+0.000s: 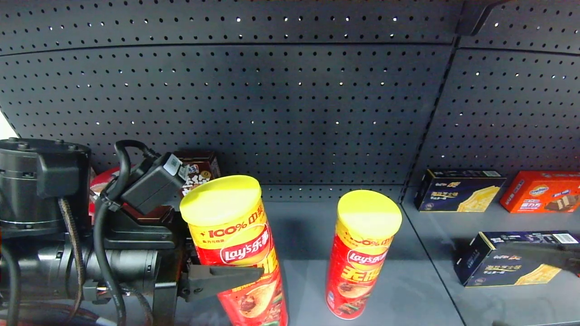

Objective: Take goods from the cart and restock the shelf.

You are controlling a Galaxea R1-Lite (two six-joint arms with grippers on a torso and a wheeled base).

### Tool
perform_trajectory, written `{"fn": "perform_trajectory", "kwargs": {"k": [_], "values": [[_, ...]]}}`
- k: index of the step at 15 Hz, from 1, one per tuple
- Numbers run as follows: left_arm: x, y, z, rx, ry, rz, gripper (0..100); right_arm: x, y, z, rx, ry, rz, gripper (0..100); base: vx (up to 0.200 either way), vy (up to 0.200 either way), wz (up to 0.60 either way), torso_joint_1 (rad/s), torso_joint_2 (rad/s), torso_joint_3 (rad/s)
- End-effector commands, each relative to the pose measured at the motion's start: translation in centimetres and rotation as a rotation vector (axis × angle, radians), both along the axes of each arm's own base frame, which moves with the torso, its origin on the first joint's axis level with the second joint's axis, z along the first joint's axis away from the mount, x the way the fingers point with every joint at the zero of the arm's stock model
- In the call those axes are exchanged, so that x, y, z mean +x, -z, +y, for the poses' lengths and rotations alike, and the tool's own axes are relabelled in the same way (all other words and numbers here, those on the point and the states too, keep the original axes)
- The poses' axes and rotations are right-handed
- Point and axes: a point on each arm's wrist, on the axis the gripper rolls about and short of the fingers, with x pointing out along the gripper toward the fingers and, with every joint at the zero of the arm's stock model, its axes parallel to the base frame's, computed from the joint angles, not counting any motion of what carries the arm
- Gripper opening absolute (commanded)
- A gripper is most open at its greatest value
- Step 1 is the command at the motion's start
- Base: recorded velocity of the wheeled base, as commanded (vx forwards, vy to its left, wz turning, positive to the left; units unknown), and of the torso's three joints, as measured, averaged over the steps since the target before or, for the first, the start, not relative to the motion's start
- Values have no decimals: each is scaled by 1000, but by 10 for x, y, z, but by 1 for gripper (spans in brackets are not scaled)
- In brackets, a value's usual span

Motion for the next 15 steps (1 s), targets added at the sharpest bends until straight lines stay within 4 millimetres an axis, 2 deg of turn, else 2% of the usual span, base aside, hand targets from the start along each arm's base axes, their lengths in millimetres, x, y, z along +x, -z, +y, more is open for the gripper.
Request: {"fn": "perform_trajectory", "kwargs": {"k": [1,4,6,9,12,13,15], "values": [[0,-1,1,-2,-5,-7,0,-22,-15,-17,75,110,-103,100,0,0,0,0,0,0],[0,-2,-1,-4,-10,-28,0,-25,-18,-22,141,188,-79,100,0,0,0,0,0,0],[2,-5,0,-17,-16,-47,0,-24,-13,-22,156,222,-46,100,0,0,0,0,0,0],[10,-24,2,-57,-17,-110,0,-24,-7,-22,146,247,-25,100,0,0,0,0,0,0],[12,-21,8,-40,-67,-101,0,-19,-10,-20,134,282,-32,100,0,0,0,0,0,0],[15,-19,8,-15,-123,-106,0,-20,-13,-21,140,284,-43,100,0,0,0,0,0,0],[26,-18,3,-8,-127,-99,0,-21,-13,-22,145,286,-47,100,0,0,0,0,0,0]]}}
